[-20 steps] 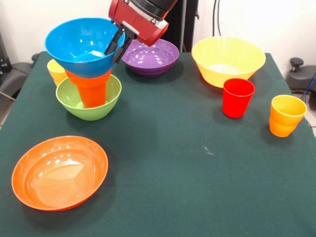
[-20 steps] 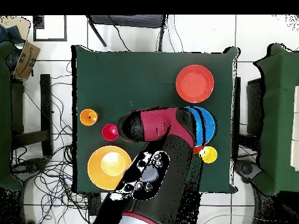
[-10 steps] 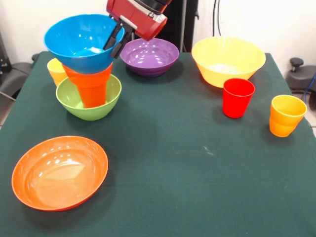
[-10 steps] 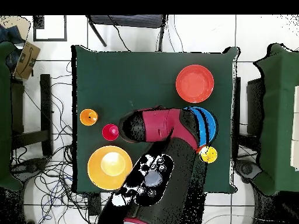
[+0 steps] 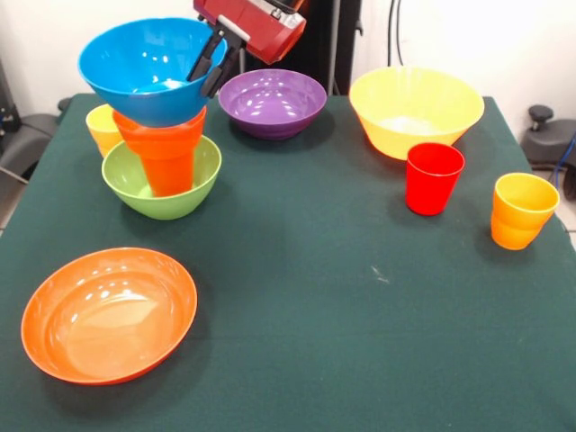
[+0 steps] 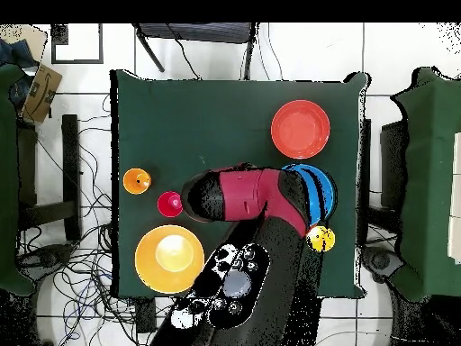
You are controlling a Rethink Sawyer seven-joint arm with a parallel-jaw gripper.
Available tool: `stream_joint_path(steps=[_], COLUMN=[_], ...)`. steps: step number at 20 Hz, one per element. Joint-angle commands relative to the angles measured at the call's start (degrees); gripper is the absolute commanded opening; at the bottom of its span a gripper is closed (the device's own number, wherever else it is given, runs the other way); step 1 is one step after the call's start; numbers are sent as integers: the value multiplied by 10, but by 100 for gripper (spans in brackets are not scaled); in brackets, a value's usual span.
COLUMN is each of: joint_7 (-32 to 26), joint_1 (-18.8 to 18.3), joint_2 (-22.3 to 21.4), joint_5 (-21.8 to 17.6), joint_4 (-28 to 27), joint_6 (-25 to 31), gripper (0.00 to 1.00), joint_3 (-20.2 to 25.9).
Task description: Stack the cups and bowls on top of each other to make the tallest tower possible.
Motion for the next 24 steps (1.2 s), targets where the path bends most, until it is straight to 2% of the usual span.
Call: stream_joint_path(steps=[1,9,24], joint_7=[24,34,62], joint_1=[6,8,14], joint_2=[9,12,31], joint_5=[7,8,0], joint_4=[35,49,44], joint_6=[50,38,-1], gripper=[0,0,0], joint_3=[51,50,35])
